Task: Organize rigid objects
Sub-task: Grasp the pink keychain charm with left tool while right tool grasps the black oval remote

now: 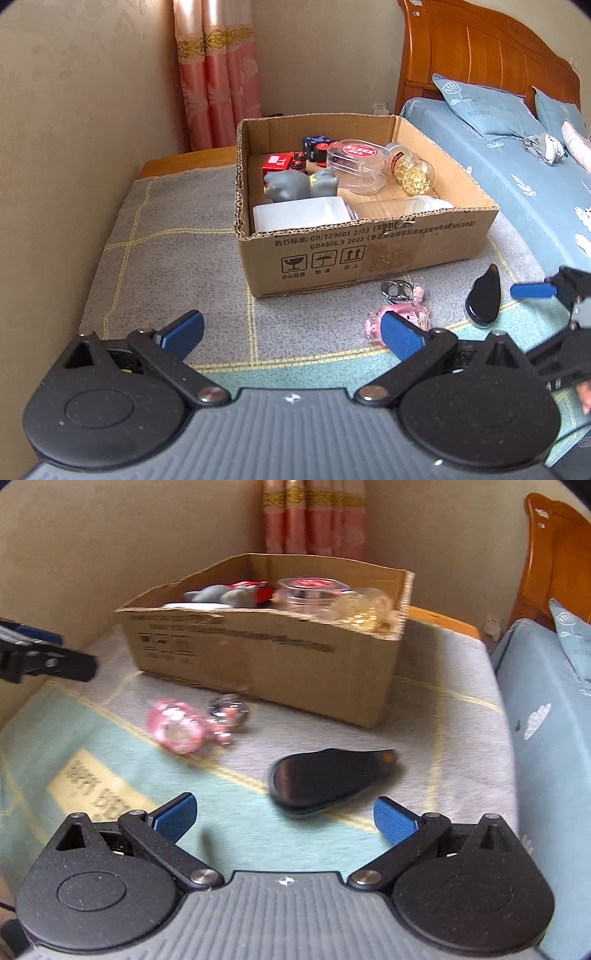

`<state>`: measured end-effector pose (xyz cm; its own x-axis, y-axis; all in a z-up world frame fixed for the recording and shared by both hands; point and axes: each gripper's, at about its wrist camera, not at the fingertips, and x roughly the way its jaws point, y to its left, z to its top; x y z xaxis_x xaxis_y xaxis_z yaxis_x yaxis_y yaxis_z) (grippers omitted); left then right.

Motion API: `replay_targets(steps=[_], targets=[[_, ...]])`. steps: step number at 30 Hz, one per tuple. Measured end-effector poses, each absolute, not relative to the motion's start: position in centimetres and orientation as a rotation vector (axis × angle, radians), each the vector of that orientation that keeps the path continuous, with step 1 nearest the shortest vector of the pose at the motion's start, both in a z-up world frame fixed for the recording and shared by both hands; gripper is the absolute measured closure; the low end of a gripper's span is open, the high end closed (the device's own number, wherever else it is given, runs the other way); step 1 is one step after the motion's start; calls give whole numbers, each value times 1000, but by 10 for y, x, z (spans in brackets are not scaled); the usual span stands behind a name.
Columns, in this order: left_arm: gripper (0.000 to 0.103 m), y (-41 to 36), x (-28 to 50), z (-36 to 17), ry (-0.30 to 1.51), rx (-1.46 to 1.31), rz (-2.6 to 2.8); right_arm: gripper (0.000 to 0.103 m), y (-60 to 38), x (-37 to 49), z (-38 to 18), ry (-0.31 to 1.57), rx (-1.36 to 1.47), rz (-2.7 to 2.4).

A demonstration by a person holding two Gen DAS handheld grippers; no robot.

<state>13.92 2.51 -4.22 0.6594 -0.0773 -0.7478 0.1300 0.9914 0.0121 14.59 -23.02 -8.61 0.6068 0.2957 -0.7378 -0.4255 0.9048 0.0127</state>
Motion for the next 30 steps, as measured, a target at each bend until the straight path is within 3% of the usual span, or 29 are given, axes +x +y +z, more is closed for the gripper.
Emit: replay_targets(steps=[10, 30], targets=[[2, 12, 139, -53, 886, 65, -183, 0, -239, 181, -95, 790, -252, 544], [5, -39, 159, -100, 887, 128, -257, 0, -231, 152, -97, 758, -260, 572]])
